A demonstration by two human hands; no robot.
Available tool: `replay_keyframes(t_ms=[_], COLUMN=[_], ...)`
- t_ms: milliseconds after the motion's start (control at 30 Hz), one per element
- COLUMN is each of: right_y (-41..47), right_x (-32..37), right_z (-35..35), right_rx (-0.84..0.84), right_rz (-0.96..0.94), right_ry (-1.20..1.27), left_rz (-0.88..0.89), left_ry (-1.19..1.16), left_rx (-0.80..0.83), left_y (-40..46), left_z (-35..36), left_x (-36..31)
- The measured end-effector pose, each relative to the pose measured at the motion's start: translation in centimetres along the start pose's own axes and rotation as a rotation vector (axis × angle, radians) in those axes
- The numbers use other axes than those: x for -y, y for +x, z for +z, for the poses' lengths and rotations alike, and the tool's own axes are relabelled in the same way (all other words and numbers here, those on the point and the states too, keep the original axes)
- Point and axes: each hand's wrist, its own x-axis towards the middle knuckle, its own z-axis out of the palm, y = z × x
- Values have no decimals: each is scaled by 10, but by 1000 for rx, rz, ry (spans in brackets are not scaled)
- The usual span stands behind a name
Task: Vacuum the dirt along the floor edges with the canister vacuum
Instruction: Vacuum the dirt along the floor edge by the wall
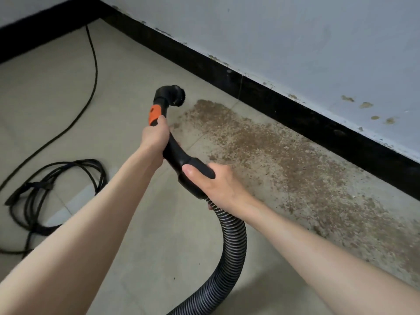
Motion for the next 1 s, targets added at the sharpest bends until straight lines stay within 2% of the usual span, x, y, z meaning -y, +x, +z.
replay_keyframes(t_ms=[200, 400, 533, 767, 1000], right_y=[1, -11, -21, -40, -37], right_x=[12, -3, -15, -32, -36], right_z=[28, 25, 16, 1, -7], right_rx=[119, 126, 155, 200, 140], right_rz=[-31, -18, 0, 18, 55], right_ry=[-97, -123, -58, 4, -8], left_rz=[-101, -153, -172, -230, -217], left_ry=[-97, -95, -133, -207, -186], left_rx=[-108, -155, -195, -176, -110], left_y=[-10, -23, -35, -57, -63], left_z=[-43, -45, -39, -33, -14], left_x=[14, 38, 51, 69, 55])
